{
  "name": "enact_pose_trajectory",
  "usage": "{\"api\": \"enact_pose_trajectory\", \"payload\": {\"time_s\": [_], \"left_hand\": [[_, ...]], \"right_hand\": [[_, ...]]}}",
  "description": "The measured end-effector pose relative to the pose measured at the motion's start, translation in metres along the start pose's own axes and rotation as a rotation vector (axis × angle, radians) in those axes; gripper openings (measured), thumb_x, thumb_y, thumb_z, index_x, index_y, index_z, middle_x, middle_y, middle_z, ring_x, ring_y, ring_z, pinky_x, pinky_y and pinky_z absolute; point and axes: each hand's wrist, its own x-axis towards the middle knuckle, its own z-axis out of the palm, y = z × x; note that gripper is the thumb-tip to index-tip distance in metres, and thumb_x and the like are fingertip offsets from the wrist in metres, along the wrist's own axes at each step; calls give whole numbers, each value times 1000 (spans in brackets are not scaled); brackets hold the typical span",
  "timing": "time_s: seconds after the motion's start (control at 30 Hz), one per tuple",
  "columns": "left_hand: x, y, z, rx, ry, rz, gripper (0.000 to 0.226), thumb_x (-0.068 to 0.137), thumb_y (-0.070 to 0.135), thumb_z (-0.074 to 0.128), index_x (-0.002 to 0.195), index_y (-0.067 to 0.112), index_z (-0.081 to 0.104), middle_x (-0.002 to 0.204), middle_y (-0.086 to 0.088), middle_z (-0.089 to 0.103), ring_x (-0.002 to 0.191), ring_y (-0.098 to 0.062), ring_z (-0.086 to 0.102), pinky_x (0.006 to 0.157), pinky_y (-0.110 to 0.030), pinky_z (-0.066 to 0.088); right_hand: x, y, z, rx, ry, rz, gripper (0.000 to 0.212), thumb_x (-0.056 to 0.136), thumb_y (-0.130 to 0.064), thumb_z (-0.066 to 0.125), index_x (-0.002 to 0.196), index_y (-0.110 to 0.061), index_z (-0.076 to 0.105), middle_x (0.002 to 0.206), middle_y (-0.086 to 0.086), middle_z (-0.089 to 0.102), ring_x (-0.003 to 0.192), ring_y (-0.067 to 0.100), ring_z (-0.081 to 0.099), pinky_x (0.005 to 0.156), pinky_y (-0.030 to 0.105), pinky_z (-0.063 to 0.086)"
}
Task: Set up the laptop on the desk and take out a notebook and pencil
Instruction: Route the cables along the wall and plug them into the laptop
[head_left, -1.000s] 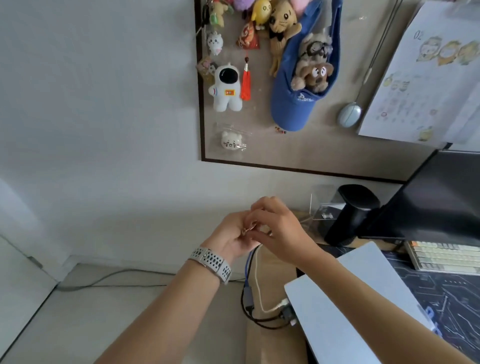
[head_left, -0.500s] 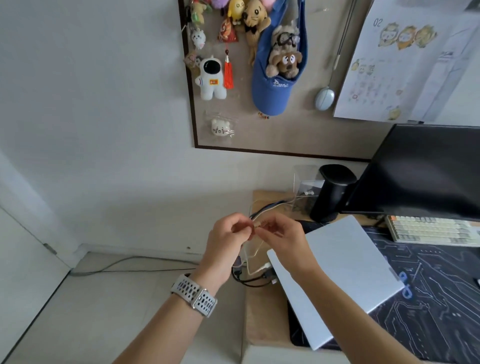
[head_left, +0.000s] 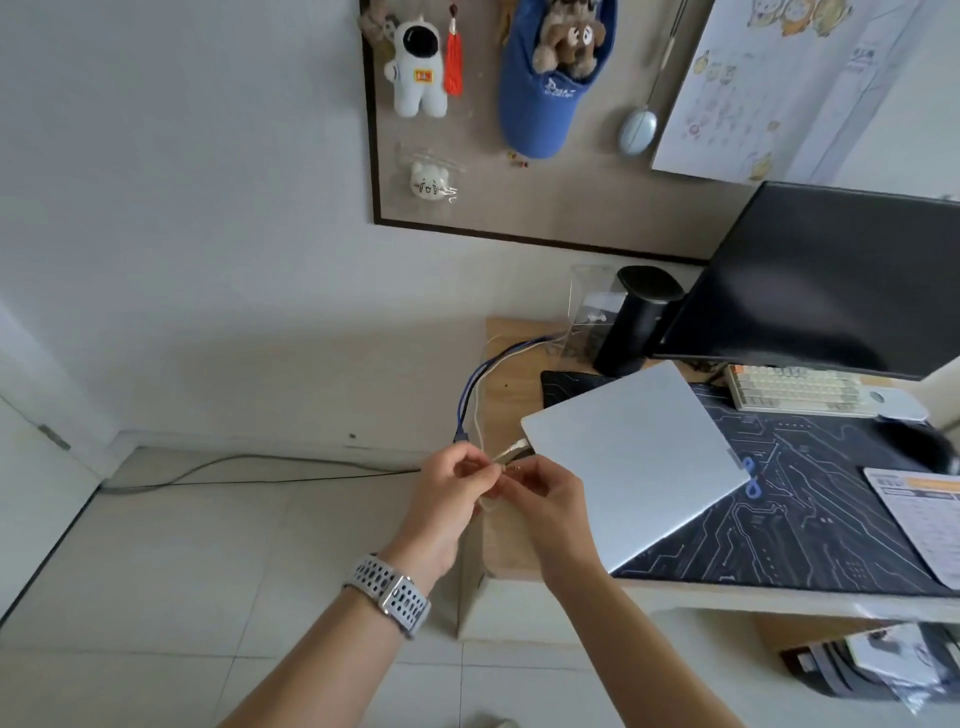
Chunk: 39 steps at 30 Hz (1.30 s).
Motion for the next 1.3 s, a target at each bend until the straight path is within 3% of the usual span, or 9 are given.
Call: {"api": "enact_pose_trajectory", "payload": {"time_s": [0.33,0.5,0.6,0.7,0.93,1.13,1.3], "left_hand": [[14,-37,31,-128,-32,-277,16,88,4,56,76,15,56,69,-5,61,62,-17,59,58,-28,36],[33,-68,54,12,112,-283,6,90,8,55,86,9,59,83,-11,68,71,-19,64,56,-27,39],[43,-86,66,68,228,-259,6,88,10,59,83,9,63,79,-10,71,72,-20,67,53,-25,41],[53,-96,77,109,320,-221,3,86,10,64,83,10,65,76,-7,70,72,-17,67,62,-24,49],[78,-122,89,46,415,-261,2,81,6,69,80,8,68,74,-3,70,72,-14,69,57,-15,48],[98,-128,84,-92,412,-333,10,77,3,72,72,10,69,78,-7,71,77,-19,68,61,-19,47],[112,-121,84,-117,363,-339,2,78,4,71,80,3,72,81,-9,72,77,-16,66,60,-16,43]], "right_hand": [[7,34,-31,-54,31,215,5,79,-14,74,77,-9,72,78,12,72,73,18,65,72,27,51],[18,51,-53,-103,17,330,9,84,-9,68,86,-14,76,82,2,74,73,12,64,69,24,51],[29,60,-73,-200,10,358,11,85,-12,67,86,-19,75,83,-1,71,73,12,61,64,21,47],[41,69,-95,-283,-27,349,12,85,-14,66,84,-23,74,88,1,71,82,17,63,69,23,49],[62,84,-116,-380,-83,375,13,86,-13,63,84,-22,72,85,-3,69,80,12,59,81,31,52],[85,89,-106,-497,-70,315,13,86,-12,63,82,-22,71,81,-8,69,75,10,59,71,22,49],[113,87,-97,-766,-68,93,13,86,-10,63,82,-21,68,83,-6,66,77,8,58,65,15,42]]}}
